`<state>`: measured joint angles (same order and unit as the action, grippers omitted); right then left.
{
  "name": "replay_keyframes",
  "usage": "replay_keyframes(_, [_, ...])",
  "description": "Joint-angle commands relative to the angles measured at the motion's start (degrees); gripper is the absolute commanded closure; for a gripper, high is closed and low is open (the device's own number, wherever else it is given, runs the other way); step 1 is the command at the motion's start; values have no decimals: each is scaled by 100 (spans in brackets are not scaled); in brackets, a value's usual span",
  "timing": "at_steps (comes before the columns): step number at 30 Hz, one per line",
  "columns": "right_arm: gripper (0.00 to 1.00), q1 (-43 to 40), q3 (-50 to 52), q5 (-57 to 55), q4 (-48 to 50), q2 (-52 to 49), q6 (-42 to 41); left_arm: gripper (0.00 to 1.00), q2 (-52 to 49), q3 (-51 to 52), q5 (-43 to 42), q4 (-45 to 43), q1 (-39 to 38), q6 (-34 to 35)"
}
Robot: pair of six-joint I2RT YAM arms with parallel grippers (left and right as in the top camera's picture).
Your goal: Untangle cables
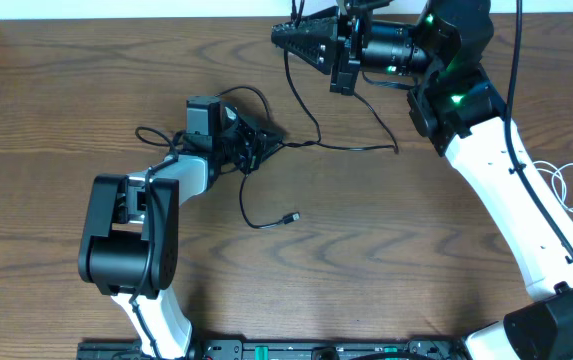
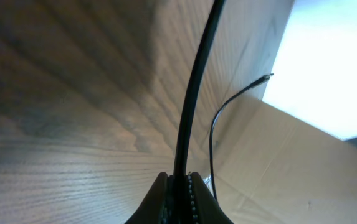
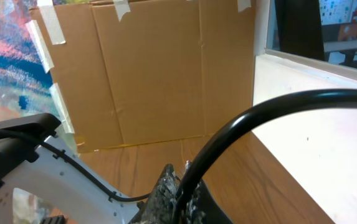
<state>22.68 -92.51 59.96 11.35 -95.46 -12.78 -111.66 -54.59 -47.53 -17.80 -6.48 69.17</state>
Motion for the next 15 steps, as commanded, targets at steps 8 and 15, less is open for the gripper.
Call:
replay_keyframes(8, [99, -649, -59, -328, -201, 138, -1233, 93, -57, 15, -2269, -1084, 756, -1711])
replay_keyframes(15, [99, -1010, -59, -986, -695, 138, -1250, 93, -57, 15, -3923, -1939, 1235, -1943])
